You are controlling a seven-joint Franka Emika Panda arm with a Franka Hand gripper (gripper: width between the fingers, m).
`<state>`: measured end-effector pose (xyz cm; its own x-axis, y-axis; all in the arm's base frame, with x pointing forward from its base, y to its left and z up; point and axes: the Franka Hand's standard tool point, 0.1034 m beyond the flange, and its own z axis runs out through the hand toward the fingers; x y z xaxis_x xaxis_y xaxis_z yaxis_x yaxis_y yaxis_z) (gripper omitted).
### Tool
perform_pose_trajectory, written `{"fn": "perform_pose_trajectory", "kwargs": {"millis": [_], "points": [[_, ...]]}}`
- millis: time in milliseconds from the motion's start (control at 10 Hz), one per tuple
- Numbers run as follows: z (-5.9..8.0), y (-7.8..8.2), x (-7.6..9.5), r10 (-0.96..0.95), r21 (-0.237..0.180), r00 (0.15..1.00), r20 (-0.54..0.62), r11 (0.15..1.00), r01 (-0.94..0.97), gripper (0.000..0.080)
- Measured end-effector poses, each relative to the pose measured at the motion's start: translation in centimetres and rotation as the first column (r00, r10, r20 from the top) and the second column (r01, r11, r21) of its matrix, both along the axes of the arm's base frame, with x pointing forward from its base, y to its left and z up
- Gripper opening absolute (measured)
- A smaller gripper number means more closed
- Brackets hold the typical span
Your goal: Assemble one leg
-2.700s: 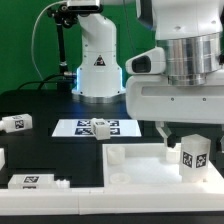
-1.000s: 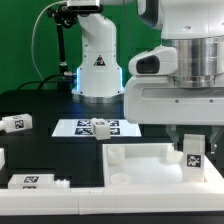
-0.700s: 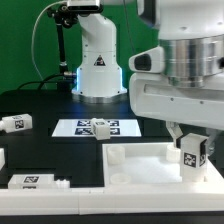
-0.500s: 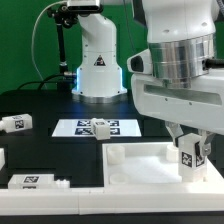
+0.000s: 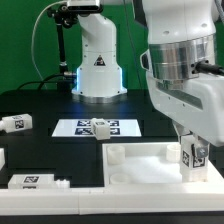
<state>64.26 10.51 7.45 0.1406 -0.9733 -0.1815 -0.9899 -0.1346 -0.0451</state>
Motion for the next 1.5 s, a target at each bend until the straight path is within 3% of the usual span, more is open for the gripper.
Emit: {"fn": "perform_pose_trajectory", "kwargs": {"millis": [300,600,900,1100,1200,1300,1500], "points": [[-0.1,0.3,0.1,-0.389,0.049,0.92,-0.048,0.919,0.391,0.0287],[0.0,0.4,0.2,-0.497,0.04,0.866,-0.057,0.865,0.5,0.0287],[0.0,0.4,0.1,-0.485,0.036,0.873,-0.052,0.873,0.487,0.0287],[0.0,0.5,0.1,-0.481,0.036,0.875,-0.052,0.875,0.483,0.051],[1.2,0.7,0.4,-0.462,0.048,0.886,-0.037,0.885,0.464,0.051],[3.4,0.9,0.7,-0.437,0.068,0.899,-0.01,0.897,0.437,0.062],[6.4,0.6,1.1,-0.417,0.091,0.909,0.016,0.906,0.414,0.064]]}}
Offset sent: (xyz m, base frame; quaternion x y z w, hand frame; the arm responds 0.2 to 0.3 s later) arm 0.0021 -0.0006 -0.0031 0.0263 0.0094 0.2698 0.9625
